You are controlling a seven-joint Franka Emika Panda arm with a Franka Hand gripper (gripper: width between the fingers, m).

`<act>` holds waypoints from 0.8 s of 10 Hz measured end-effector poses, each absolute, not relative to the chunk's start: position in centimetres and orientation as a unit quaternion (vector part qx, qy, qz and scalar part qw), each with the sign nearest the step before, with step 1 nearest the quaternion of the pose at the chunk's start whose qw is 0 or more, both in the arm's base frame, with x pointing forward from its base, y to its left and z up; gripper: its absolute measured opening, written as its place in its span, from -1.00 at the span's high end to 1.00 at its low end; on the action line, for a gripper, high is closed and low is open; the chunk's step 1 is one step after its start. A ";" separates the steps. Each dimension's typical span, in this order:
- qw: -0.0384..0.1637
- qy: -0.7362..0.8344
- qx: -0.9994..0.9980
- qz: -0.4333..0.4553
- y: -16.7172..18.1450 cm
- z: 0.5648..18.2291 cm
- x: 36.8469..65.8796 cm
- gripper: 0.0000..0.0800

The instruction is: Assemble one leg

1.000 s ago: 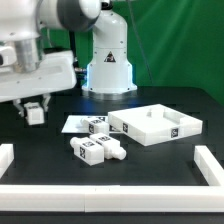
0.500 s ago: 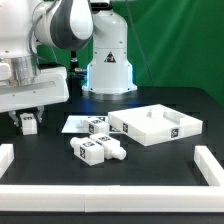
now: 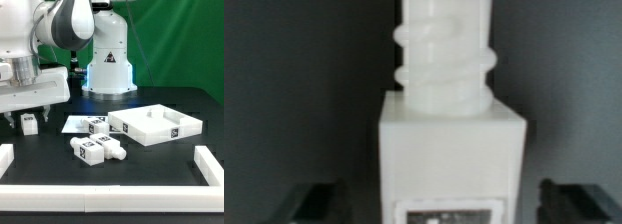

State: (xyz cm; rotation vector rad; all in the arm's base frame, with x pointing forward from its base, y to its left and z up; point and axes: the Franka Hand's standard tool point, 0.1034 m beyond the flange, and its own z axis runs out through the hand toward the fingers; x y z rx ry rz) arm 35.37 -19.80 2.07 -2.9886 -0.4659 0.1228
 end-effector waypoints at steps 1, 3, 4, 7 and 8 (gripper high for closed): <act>0.059 -0.157 -0.985 0.041 -19.0 4.3 37.5 -0.56; 0.067 -0.134 -0.987 0.060 -16.7 6.6 40.8 -0.61; 0.065 -0.117 -0.989 0.060 -14.8 7.8 43.5 -0.62; 0.066 -0.138 -0.987 0.050 -13.7 7.9 45.4 -0.62; 0.066 -0.139 -0.987 0.050 -13.6 7.9 45.4 -0.62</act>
Offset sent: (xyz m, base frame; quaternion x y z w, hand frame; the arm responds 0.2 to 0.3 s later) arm 0.0900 0.0596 0.0444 -0.0067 -0.0377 0.0580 0.9976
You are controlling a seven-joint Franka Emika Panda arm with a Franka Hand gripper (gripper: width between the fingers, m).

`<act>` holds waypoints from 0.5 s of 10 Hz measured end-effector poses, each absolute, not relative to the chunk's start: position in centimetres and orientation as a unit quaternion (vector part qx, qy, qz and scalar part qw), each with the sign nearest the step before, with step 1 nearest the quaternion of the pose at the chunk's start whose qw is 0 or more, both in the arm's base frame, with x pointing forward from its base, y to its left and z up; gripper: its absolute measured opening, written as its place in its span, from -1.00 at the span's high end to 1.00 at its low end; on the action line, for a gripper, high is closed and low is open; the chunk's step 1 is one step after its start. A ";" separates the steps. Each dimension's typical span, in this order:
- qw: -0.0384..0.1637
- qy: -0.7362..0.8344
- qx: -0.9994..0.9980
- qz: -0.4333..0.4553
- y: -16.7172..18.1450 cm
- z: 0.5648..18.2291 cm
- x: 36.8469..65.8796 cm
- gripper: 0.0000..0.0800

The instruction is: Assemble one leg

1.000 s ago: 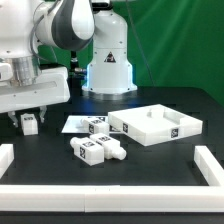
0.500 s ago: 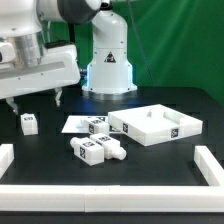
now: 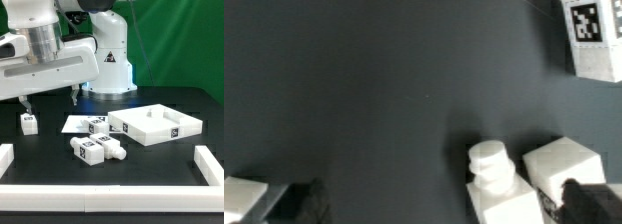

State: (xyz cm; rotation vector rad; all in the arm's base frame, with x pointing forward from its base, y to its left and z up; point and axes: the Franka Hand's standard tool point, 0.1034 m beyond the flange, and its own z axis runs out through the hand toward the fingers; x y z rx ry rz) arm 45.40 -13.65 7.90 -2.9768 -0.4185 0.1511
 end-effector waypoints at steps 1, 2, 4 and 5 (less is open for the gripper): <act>0.066 -0.140 -0.987 0.051 -13.8 7.8 45.2 -0.62; 0.062 -0.146 -0.986 0.046 -14.4 7.4 44.8 -0.62; 0.056 -0.142 -0.988 0.038 -11.2 7.1 45.9 -0.62; 0.060 -0.133 -0.988 0.040 -9.3 6.9 46.9 -0.62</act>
Offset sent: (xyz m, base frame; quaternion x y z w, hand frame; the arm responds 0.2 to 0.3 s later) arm 0.0234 0.0652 -0.0040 -0.0290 0.0319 0.0064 0.9990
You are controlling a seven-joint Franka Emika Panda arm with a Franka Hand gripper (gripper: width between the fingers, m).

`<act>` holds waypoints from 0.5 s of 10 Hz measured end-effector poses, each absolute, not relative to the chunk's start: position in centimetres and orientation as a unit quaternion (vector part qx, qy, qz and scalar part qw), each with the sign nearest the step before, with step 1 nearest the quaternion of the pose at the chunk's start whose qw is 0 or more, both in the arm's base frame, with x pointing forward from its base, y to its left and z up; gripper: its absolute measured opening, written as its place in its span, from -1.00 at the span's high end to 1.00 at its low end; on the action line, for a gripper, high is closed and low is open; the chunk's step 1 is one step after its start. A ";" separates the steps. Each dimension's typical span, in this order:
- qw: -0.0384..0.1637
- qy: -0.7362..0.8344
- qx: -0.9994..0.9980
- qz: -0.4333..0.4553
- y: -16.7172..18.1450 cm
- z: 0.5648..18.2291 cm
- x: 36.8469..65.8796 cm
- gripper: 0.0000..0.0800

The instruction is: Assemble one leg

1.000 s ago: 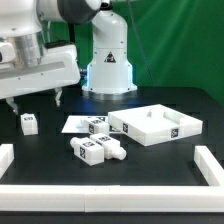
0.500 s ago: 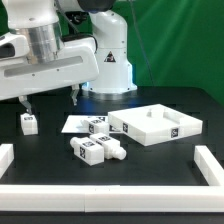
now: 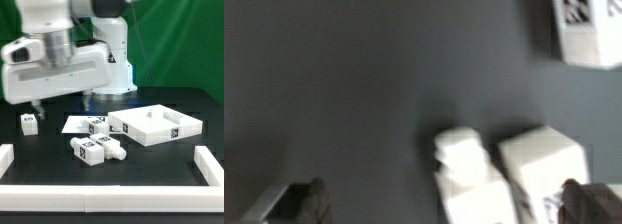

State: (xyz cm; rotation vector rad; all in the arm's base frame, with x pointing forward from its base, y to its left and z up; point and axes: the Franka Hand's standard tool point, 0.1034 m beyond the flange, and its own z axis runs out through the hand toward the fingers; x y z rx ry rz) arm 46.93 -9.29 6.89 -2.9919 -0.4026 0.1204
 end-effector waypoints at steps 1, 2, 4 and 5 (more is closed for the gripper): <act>0.066 -0.124 -0.989 0.039 -8.3 6.6 48.4 -0.62; 0.064 -0.129 -0.989 0.031 -8.1 6.4 49.6 -0.62; 0.064 -0.130 -0.989 0.031 -8.2 6.4 49.6 -0.62; 0.064 -0.130 -0.989 0.031 -8.2 6.4 49.6 -0.62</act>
Offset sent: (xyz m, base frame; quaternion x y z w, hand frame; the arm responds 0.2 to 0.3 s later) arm 0.0000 0.0000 0.0000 0.0000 0.0000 0.0000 1.0000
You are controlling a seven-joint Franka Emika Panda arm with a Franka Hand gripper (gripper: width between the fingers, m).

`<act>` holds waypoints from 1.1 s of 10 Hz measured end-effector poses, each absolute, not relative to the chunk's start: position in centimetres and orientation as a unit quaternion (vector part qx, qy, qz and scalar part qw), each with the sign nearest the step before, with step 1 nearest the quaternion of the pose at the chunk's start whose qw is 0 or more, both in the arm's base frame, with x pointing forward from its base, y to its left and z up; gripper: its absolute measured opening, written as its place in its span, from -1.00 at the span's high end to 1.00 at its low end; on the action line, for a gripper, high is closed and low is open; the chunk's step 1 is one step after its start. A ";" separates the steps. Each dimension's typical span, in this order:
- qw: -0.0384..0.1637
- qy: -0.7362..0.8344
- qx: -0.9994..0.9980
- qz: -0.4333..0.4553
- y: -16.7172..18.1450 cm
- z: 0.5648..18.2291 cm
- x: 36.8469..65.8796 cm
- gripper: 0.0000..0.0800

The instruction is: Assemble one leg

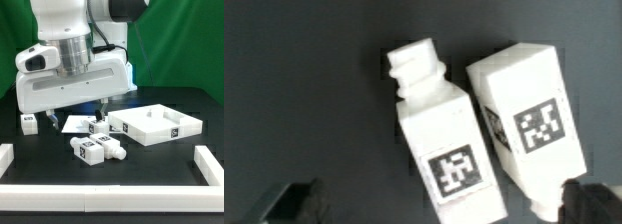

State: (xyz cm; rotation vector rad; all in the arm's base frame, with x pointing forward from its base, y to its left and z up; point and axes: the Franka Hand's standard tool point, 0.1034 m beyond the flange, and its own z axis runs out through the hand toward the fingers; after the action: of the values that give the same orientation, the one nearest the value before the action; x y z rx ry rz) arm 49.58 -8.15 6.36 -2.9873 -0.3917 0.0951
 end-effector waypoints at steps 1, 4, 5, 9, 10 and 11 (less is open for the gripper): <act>0.064 -0.130 -0.989 0.032 -8.2 6.3 49.6 -0.62; 0.061 -0.133 -0.989 0.031 -7.8 5.0 50.2 -0.62; 0.061 -0.133 -0.989 0.031 -7.8 4.3 50.3 -0.62; 0.055 -0.144 -0.988 0.021 -8.0 3.4 50.3 -0.62; 0.055 -0.144 -0.988 0.021 -8.0 3.4 50.3 -0.62; 0.055 -0.144 -0.988 0.021 -8.0 3.2 50.3 -0.62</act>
Offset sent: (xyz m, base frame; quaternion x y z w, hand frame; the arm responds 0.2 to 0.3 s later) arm 0.0263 0.0064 -0.0169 -0.0059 0.0078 0.0114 0.9999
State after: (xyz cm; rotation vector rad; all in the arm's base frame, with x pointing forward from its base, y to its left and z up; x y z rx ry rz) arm 50.28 -8.01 3.22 -2.9984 -0.4362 0.0640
